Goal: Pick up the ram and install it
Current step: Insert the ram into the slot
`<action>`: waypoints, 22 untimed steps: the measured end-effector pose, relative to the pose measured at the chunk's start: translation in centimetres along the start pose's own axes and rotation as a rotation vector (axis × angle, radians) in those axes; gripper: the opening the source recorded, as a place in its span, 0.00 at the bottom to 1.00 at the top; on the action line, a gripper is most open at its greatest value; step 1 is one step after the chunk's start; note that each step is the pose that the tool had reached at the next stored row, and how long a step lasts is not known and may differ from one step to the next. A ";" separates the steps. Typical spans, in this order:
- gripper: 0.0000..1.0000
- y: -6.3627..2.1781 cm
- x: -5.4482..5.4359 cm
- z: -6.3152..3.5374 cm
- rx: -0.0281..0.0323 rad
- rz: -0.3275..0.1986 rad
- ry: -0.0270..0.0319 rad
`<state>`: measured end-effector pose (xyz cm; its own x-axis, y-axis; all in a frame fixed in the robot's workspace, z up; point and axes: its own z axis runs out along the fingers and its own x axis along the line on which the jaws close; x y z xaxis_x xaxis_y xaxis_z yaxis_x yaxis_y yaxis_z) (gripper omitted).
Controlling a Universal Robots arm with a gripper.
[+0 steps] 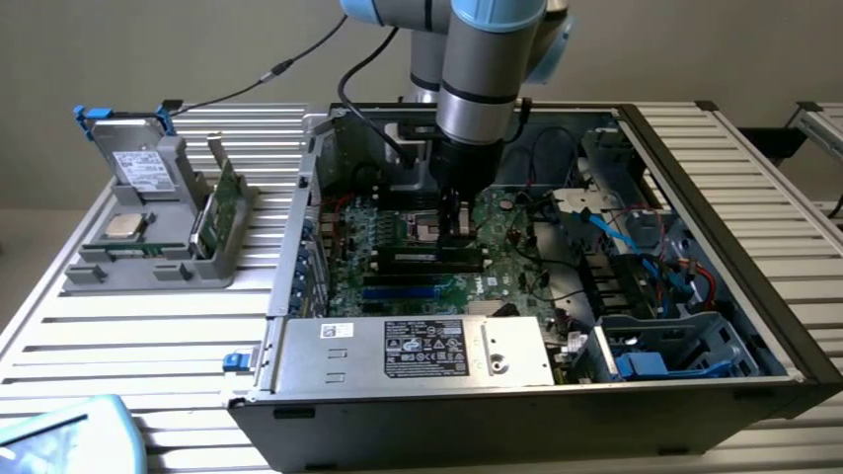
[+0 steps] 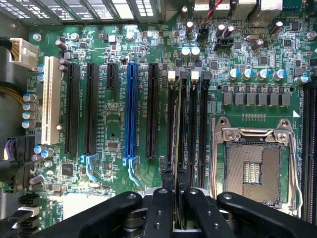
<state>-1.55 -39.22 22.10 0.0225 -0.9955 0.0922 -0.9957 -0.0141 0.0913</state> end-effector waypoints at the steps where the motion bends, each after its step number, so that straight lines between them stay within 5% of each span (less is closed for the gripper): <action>1: 0.14 0.00 0.0 -0.01 0.0000 0.000 0.0001; 22: 0.14 0.04 0.0 -0.45 -0.0006 0.000 0.0017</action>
<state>-1.54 -39.23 22.55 0.0227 -0.9953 0.0939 -0.9957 -0.0140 0.0919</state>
